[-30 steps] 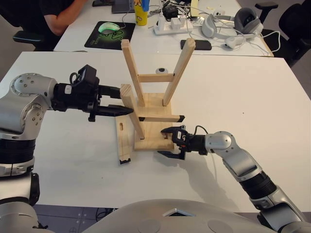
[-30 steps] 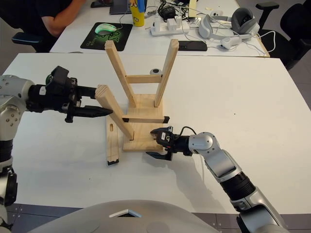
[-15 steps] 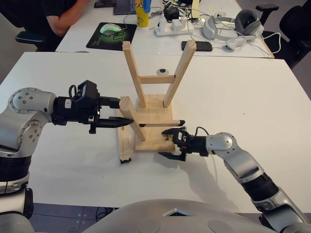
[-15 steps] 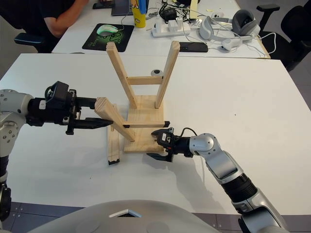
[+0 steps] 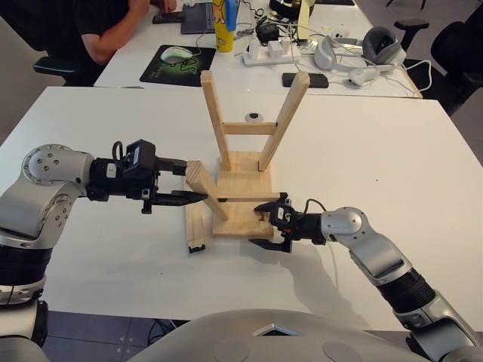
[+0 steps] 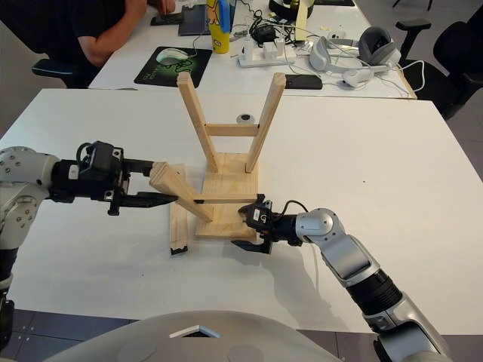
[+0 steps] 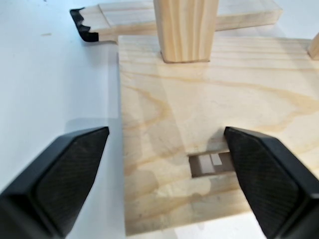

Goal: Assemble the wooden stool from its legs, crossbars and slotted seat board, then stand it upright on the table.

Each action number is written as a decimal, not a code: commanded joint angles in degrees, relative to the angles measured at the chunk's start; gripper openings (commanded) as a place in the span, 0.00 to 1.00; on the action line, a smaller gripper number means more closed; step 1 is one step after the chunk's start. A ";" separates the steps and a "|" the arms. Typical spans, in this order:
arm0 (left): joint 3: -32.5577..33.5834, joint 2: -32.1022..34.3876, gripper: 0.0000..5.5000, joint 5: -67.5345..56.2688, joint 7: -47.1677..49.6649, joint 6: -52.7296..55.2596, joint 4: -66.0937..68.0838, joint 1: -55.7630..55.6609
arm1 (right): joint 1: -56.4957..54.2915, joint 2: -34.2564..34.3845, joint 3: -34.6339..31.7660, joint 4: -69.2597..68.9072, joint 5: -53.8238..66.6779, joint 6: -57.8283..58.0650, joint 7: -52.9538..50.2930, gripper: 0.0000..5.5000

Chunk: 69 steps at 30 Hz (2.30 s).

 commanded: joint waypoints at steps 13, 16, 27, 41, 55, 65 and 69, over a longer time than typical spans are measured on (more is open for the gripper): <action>-3.99 0.59 0.37 3.60 -1.20 3.60 5.12 3.21 | 4.84 -2.34 2.18 6.53 -1.69 1.83 1.09 0.78; -4.26 0.34 0.37 3.64 -0.88 3.41 4.50 4.04 | 5.02 -2.39 2.51 6.90 -1.82 1.52 0.97 0.78; -2.77 -1.63 0.57 3.37 0.45 4.32 5.40 1.04 | 4.61 -1.46 2.92 7.69 -2.20 0.32 0.46 0.78; -3.90 -1.53 0.91 12.79 0.15 -1.31 11.17 3.05 | 4.01 -1.22 1.86 7.07 -1.68 -0.07 0.04 0.78; -3.25 -3.20 0.98 13.80 0.57 -1.95 9.90 3.51 | 5.49 0.90 -1.63 4.58 1.73 -0.19 -2.65 0.78; -4.67 -1.80 0.98 17.82 -5.68 -5.00 17.34 -3.14 | 8.72 3.42 -4.85 2.00 3.72 -0.18 -7.36 0.78; -4.56 -1.99 0.98 17.97 -6.88 -5.15 18.75 -4.44 | 10.42 4.55 -7.35 0.77 6.60 -0.27 -7.60 0.78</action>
